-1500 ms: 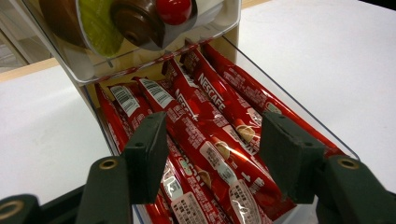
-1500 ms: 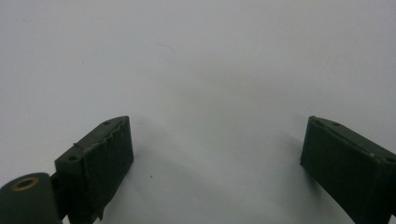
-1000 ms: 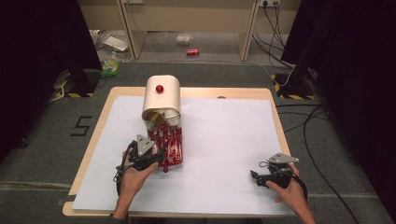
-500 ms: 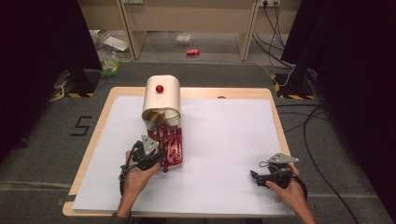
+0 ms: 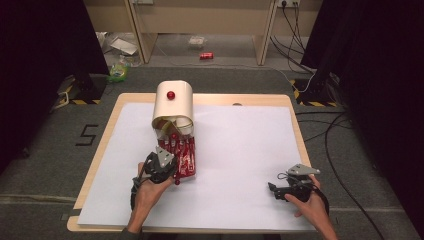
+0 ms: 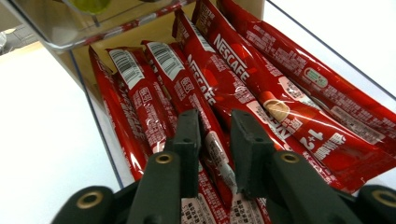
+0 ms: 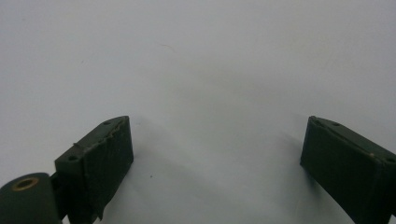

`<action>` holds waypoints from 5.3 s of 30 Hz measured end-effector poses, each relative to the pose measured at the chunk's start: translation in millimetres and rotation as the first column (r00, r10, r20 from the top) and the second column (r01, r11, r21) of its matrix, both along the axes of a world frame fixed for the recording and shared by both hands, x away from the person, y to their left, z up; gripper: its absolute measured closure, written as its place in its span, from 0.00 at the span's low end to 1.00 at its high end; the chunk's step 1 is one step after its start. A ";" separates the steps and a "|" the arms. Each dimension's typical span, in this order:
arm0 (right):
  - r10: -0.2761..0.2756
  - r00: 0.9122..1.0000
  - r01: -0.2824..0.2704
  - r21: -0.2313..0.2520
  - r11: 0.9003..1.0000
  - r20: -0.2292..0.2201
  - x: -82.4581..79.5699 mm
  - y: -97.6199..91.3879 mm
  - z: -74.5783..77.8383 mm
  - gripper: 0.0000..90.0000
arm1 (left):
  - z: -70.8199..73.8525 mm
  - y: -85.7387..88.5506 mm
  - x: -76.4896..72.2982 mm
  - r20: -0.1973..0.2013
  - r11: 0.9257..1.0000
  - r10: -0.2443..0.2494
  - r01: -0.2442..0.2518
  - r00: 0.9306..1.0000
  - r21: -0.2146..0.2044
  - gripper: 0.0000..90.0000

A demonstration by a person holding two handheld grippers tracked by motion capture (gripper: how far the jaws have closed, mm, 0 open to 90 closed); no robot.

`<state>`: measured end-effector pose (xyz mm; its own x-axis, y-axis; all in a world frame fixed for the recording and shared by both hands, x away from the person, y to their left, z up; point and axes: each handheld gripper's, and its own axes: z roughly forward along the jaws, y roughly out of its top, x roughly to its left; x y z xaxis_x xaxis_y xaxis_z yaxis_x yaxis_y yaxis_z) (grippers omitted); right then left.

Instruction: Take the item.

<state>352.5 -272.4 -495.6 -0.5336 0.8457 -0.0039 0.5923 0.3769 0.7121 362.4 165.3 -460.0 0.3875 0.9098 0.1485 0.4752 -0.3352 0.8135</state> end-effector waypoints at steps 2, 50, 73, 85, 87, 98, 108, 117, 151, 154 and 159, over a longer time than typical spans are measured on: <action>0.000 1.000 0.000 0.001 1.000 0.000 0.1 0.0 0.0 0.11 | 0.5 1.1 0.2 0.003 1.000 0.003 -0.003 1.000 -0.008 0.86; 0.002 1.000 -0.002 -0.001 1.000 0.002 0.1 -0.2 0.0 0.11 | 34.3 24.5 -37.1 0.001 0.996 -0.066 0.066 0.998 -0.066 0.95; 0.002 1.000 -0.002 -0.001 1.000 0.002 0.1 -0.2 0.0 0.11 | 46.1 59.0 -60.0 0.002 0.996 -0.023 0.023 1.000 -0.088 0.95; 0.002 1.000 -0.002 -0.001 1.000 0.002 0.0 -0.2 0.0 0.11 | 46.8 87.0 -61.1 0.012 0.993 0.051 -0.049 0.999 -0.110 0.95; 0.001 1.000 -0.001 -0.001 1.000 0.002 0.0 -0.2 0.0 0.11 | 44.4 91.0 -59.7 0.007 0.992 0.061 -0.059 0.998 -0.112 0.95; 0.002 1.000 -0.002 -0.001 1.000 0.002 0.0 -0.2 0.0 0.11 | 28.1 103.7 -49.4 -0.015 0.988 0.096 -0.097 0.995 -0.119 0.95; 0.002 1.000 -0.002 -0.001 1.000 0.002 0.1 -0.2 0.0 0.11 | 13.2 113.8 -40.6 -0.020 0.983 0.130 -0.131 0.991 -0.130 0.95; 0.002 1.000 -0.002 -0.001 1.000 0.002 0.1 -0.3 0.0 0.11 | 0.1 115.6 -34.1 -0.038 0.982 0.145 -0.149 0.989 -0.116 0.95; 0.002 1.000 -0.002 -0.001 1.000 0.001 0.1 -0.2 0.0 0.11 | -35.5 119.3 -20.0 -0.123 0.979 0.177 -0.187 0.977 -0.077 0.92; 0.002 1.000 -0.002 0.000 1.000 0.001 0.1 -0.3 0.0 0.11 | -36.0 120.0 -19.3 -0.129 0.978 0.180 -0.191 0.975 -0.079 0.88; 0.002 1.000 -0.002 -0.001 1.000 0.001 0.1 -0.2 0.0 0.11 | -35.2 118.9 -19.6 -0.136 0.979 0.178 -0.189 0.975 -0.074 0.73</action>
